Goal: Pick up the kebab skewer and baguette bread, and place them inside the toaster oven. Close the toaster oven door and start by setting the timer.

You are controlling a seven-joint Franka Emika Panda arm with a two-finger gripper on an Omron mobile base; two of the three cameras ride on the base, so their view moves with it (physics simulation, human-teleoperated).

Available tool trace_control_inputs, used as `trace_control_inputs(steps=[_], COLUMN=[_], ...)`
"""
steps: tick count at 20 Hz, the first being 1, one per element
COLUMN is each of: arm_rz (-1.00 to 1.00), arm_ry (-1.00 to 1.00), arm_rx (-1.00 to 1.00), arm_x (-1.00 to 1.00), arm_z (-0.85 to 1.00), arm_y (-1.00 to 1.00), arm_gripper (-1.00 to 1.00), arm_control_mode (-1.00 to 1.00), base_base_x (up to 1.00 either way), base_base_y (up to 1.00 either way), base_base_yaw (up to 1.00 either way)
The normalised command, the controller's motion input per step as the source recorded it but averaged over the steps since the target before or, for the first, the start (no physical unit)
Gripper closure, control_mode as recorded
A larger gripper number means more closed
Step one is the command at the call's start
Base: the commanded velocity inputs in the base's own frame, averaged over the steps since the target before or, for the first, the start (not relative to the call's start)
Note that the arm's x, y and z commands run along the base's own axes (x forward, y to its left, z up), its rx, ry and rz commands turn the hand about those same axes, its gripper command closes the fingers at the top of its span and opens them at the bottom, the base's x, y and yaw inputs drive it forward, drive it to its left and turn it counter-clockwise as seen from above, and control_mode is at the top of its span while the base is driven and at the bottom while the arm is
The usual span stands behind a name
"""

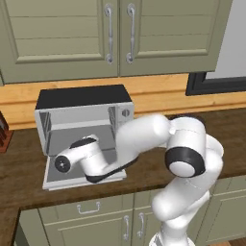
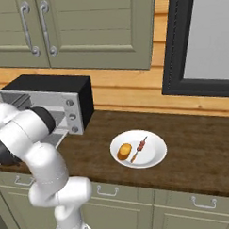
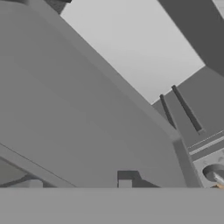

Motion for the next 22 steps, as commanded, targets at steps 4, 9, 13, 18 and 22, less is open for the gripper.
trace_control_inputs(steps=[4,9,13,18,22], arm_rz=[0.00,0.00,-0.06,-0.13,-0.20], arm_ry=[0.08,0.06,0.12,0.19,0.29], arm_rx=[0.00,0.02,0.01,0.00,0.05], arm_x=[-0.57,-0.83,-0.42,-0.47,-0.69], arm_z=[0.40,0.43,0.54,0.46,0.88], arm_y=[-0.31,-0.36,-0.18,-0.16,-0.48], arm_gripper=[1.00,1.00,-1.00,-1.00,-1.00], arm_control_mode=[-1.00,-1.00,-1.00,-1.00,-1.00], base_base_x=[0.00,0.00,0.00,0.00,0.00], base_base_y=[0.00,0.00,0.00,0.00,0.00], base_base_yaw=[0.00,0.00,0.00,0.00,0.00])
